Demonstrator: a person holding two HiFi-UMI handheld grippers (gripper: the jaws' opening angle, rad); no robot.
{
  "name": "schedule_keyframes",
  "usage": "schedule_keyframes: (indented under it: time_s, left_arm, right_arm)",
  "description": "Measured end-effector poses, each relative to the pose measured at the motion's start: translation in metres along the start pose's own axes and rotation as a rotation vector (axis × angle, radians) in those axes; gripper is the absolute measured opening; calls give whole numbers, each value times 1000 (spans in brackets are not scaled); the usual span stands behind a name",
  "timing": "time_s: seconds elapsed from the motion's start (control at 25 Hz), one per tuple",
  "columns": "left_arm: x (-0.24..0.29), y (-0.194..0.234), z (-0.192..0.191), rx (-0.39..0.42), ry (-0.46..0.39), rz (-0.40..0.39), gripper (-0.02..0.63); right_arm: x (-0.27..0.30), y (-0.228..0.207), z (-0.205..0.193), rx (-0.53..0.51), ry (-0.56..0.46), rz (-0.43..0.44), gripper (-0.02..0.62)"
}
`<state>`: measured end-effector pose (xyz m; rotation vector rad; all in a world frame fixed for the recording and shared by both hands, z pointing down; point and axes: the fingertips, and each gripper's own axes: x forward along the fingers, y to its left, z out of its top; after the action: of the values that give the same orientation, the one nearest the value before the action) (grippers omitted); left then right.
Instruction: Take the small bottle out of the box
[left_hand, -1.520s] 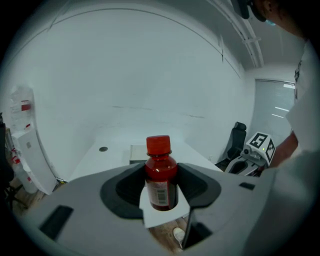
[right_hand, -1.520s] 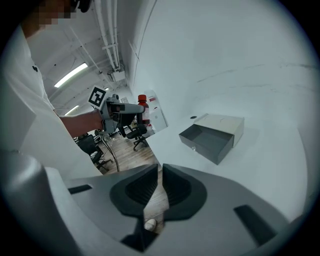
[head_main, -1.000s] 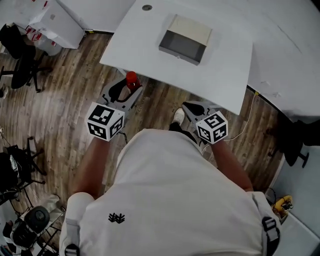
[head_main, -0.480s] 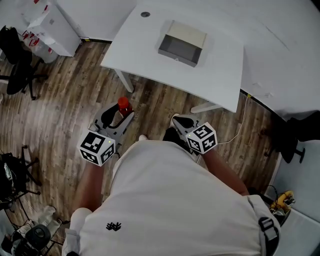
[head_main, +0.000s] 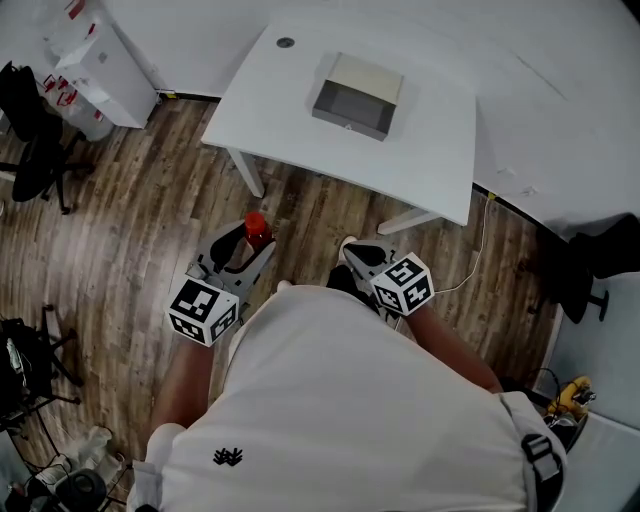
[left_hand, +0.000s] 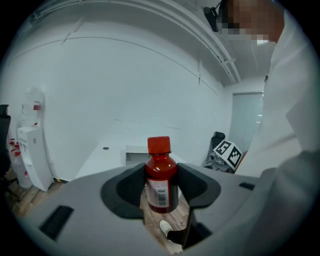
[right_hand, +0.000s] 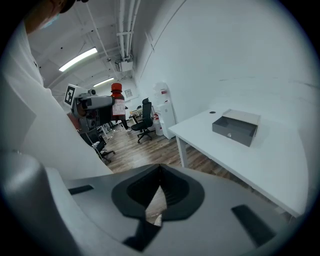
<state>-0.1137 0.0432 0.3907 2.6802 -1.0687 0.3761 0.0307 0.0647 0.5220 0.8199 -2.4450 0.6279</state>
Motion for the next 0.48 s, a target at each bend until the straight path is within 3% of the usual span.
schedule_keyframes:
  time_s: [0.48]
  left_arm:
    - [4,-11,5,-1,-19,-42,204]
  right_arm:
    - [-9,1,-1,10,-20,-19,6]
